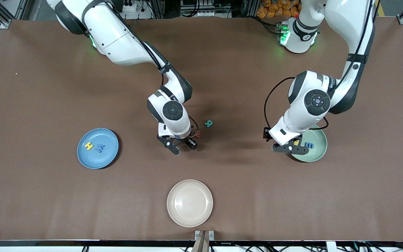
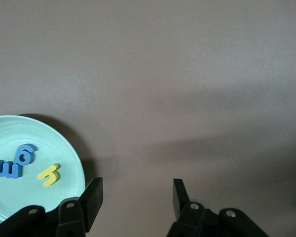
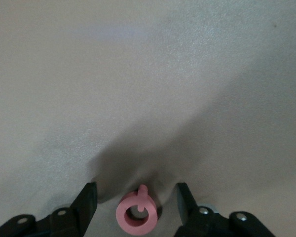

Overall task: Sort uppercase to blue plate, lowercase to green plate
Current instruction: 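Lower the right gripper and grasp the pink Q, then carry the pink Q to the blue plate while the left gripper reaches letters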

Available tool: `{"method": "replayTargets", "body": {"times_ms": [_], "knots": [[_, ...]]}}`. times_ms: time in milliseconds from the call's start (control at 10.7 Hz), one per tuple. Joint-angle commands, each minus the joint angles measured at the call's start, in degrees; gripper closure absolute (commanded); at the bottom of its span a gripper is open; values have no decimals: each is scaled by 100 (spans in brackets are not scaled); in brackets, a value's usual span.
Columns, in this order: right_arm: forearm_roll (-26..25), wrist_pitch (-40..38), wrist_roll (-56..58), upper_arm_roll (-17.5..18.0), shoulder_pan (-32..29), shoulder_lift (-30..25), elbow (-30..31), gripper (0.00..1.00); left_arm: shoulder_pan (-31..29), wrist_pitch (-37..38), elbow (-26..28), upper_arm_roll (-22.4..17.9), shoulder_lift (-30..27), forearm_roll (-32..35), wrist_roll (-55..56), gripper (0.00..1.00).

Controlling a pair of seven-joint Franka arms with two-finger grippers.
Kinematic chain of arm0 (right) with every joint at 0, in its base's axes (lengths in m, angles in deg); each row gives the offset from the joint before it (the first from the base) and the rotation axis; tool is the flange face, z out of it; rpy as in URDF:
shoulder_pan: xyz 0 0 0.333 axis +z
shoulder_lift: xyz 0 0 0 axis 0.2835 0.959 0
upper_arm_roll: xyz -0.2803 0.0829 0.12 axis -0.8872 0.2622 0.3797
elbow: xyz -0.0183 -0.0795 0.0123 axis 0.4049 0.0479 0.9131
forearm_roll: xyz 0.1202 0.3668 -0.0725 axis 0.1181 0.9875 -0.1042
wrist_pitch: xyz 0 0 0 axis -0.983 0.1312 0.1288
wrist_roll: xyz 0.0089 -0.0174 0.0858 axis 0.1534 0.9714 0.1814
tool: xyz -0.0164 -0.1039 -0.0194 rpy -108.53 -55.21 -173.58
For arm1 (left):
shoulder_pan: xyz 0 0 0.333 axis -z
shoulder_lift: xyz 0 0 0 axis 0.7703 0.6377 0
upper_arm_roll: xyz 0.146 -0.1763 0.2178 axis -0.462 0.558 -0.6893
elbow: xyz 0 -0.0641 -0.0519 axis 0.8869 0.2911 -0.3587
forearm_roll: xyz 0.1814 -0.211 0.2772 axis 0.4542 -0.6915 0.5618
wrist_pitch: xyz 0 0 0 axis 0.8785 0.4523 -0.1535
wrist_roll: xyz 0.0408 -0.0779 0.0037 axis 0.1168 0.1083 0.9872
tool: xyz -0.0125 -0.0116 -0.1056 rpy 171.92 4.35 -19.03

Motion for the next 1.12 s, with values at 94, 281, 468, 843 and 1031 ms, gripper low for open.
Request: {"method": "replayTargets", "body": {"times_ms": [94,281,468,843,1031], "knots": [[-75,-45,-117,-36,63,72,-138,31,-16,121,-135,60,11,-125,159,35],[-75,-45,-109,-36,71,72,-138,41,-33,217,-162,68,-6,-125,159,35],[-75,-53,-117,-9,89,72,-138,60,-33,463,-328,86,-6,-292,159,35],[-101,-45,58,-9,107,54,-138,100,-16,570,-443,86,11,-319,159,45],[-66,-306,330,-1,28,-129,-138,100,-16,596,-452,95,-6,-327,168,46]]}}
